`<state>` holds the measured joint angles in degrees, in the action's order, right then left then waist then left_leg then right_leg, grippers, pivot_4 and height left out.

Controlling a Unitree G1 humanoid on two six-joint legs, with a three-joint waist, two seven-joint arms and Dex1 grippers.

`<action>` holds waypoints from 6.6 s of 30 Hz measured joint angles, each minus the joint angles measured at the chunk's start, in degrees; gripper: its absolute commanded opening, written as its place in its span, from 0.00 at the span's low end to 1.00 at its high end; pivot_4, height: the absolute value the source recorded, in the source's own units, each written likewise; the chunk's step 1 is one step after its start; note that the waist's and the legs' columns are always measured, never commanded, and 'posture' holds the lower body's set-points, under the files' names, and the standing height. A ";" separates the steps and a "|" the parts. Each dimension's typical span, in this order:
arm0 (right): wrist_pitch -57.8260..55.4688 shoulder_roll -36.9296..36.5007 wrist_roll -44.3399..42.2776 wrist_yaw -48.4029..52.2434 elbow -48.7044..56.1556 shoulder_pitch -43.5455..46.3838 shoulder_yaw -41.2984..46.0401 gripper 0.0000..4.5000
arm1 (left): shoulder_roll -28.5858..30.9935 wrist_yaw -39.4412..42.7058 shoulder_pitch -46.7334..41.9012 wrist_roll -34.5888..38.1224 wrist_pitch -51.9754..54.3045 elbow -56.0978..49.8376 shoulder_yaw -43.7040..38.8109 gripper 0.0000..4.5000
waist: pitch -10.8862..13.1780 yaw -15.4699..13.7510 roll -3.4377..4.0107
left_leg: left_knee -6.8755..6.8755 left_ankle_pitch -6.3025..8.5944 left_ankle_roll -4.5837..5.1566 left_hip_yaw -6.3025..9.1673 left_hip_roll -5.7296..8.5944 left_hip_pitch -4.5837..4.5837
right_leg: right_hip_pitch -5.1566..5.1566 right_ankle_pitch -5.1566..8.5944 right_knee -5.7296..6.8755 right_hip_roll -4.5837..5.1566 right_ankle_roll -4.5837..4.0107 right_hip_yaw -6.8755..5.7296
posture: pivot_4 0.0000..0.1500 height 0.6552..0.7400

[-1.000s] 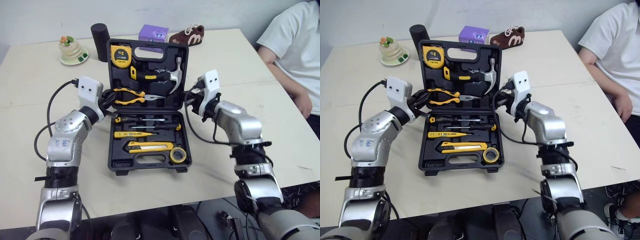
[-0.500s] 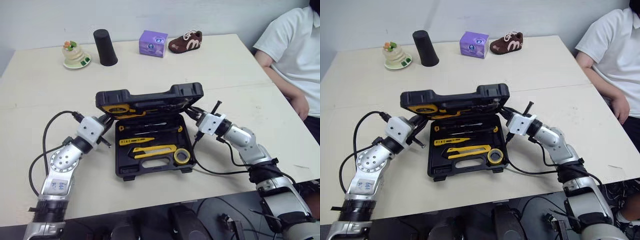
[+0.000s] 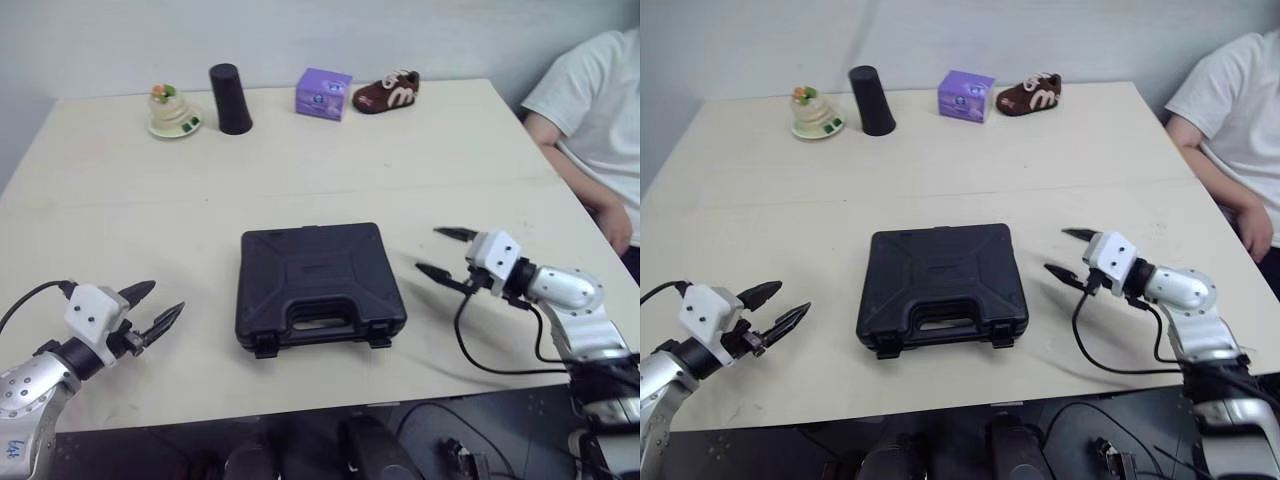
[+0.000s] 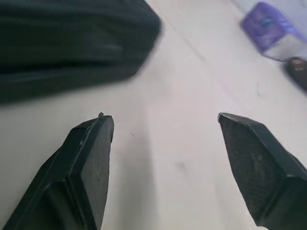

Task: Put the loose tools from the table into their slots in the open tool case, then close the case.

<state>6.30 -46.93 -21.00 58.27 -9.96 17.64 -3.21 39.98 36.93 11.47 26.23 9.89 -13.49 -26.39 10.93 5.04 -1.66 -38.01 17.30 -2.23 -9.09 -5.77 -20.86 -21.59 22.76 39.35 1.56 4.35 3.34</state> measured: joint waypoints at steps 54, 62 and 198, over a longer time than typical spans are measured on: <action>4.58 7.08 10.68 0.51 -7.23 1.54 -0.82 0.00 | -10.29 5.48 -28.66 -9.18 6.07 17.04 12.91 0.00 | -0.06 -1.65 -0.16 | -0.24 0.07 0.12 -0.14 -0.07 -0.18 | -0.01 -0.28 -0.30 0.01 0.27 -0.02 | 1.00 1.00; -5.09 7.84 5.85 -4.67 6.37 -9.72 4.99 0.00 | -7.14 7.35 -36.17 0.14 16.18 -0.89 17.67 0.00 | -0.08 -3.53 -0.13 | -0.24 -0.01 0.21 0.08 0.23 -0.27 | 0.17 -0.40 -0.49 -0.05 0.45 -0.08 | 1.00 1.00; -17.60 10.72 -0.45 5.62 29.87 -14.87 -9.52 0.00 | -3.02 19.10 -29.00 -15.53 5.06 -8.05 42.98 0.00 | -0.76 -1.98 -0.09 | 0.93 0.06 0.24 -0.09 0.06 0.70 | 1.14 -0.64 -1.97 -0.05 0.32 0.11 | 1.00 1.00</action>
<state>-11.30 -36.20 -21.45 63.89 19.91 2.77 -12.73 36.97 56.03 -17.53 10.71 14.96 -21.54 16.59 10.17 3.05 -1.75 -37.09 17.36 -1.99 -9.18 -5.71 -20.15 -20.45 22.12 37.38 1.51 4.66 3.45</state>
